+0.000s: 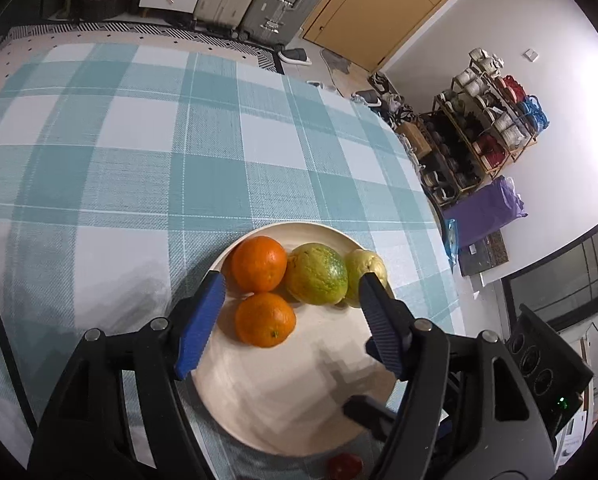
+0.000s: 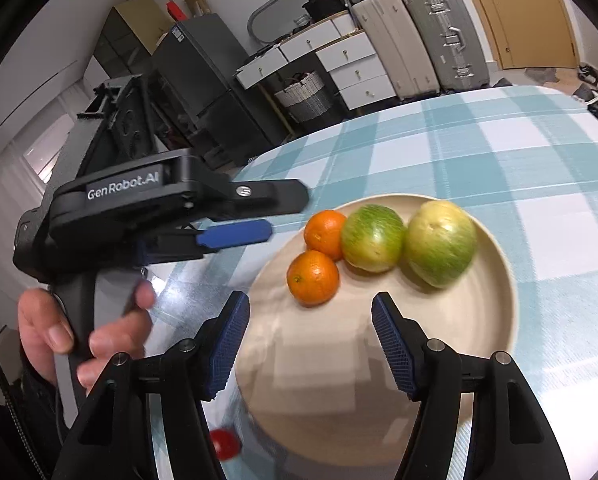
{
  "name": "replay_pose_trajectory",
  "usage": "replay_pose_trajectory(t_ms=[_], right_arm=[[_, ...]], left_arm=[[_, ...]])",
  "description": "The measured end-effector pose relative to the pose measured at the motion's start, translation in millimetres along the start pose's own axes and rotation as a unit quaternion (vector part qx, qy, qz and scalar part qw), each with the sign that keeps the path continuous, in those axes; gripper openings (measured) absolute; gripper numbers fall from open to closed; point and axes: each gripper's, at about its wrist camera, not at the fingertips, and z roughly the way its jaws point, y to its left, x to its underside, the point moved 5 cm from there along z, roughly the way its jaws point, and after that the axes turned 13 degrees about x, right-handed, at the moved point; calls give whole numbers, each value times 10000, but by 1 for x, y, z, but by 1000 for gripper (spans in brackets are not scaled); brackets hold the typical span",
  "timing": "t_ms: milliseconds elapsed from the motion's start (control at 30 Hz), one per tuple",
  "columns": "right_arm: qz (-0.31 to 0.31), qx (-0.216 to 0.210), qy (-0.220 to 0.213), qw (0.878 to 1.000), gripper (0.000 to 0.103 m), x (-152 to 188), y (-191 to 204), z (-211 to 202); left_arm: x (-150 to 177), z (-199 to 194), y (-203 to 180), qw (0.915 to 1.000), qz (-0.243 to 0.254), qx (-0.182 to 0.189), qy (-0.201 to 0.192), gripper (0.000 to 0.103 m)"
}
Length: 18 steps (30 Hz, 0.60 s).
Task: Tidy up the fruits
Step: 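Place both oranges on the cream plate and open both tools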
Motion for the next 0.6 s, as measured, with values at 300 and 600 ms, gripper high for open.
replay_pose_trajectory(t_ms=[300,600], right_arm=[[7,191,-301,9994,72,14,-12,-42],[-146,410,-557,9975,73,29,-16,-78]], left_arm=[[32,-43,-25,9986,348,-300,-246,66],[77,-76,-47,9948,699,-638,-385,69]])
